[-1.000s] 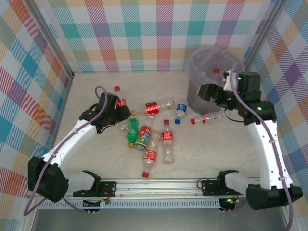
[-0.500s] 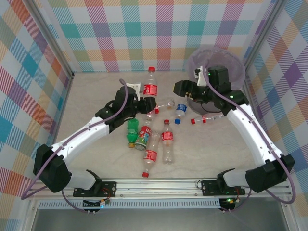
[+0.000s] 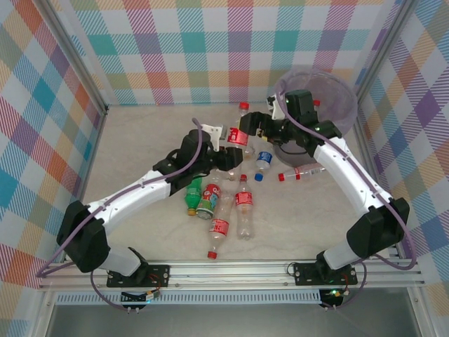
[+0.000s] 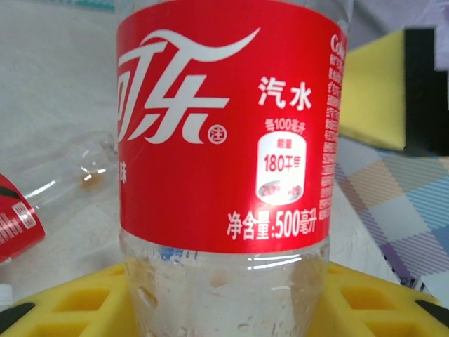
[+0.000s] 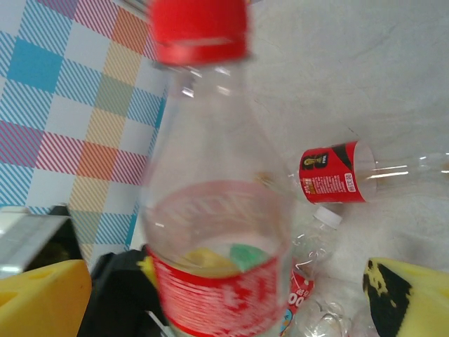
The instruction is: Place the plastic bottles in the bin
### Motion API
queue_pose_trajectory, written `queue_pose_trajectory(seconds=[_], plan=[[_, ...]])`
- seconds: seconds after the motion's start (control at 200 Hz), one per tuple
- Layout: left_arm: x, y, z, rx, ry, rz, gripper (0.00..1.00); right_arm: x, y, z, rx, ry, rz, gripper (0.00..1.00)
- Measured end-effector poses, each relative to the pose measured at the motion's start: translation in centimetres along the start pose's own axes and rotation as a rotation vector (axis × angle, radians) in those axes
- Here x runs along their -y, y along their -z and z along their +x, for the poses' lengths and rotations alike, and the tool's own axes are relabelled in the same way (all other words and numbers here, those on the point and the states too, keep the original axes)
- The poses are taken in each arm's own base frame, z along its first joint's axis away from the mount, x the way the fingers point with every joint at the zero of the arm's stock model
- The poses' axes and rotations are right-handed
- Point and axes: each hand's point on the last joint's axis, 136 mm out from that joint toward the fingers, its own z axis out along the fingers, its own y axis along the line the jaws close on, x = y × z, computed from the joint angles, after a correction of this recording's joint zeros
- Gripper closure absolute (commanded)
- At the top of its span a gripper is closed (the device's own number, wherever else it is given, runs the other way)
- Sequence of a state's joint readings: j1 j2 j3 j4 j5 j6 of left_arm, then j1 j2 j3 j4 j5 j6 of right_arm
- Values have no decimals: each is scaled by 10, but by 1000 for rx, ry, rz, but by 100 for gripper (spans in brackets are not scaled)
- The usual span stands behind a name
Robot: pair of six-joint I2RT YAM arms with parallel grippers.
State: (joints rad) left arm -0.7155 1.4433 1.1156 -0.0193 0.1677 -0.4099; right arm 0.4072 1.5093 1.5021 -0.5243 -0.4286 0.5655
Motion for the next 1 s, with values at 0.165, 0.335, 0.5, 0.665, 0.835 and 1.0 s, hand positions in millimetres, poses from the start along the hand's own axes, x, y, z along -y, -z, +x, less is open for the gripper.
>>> queue_pose_trajectory(seconds=[0.165,0.335,0.5,0.665,0.835,1.0], plan=[[9,-6,4,-6,-8,32,50,4,-6,-2,-3,-5,8,1],[19,-5,-4,25,-10,78,50,16,-23,-5,-24,-29,35,15],[15,-7,3,7,0,68,46,17,-28,-2,-42,-48,26,29],[14,-7,2,13,14,58,24,15,-29,-1,-44,-55,22,42],[16,-7,-5,43,30,63,0,21,-24,0,-57,-57,61,46],[17,2,-11,66,33,61,0,5,8,-34,25,14,85,46]])
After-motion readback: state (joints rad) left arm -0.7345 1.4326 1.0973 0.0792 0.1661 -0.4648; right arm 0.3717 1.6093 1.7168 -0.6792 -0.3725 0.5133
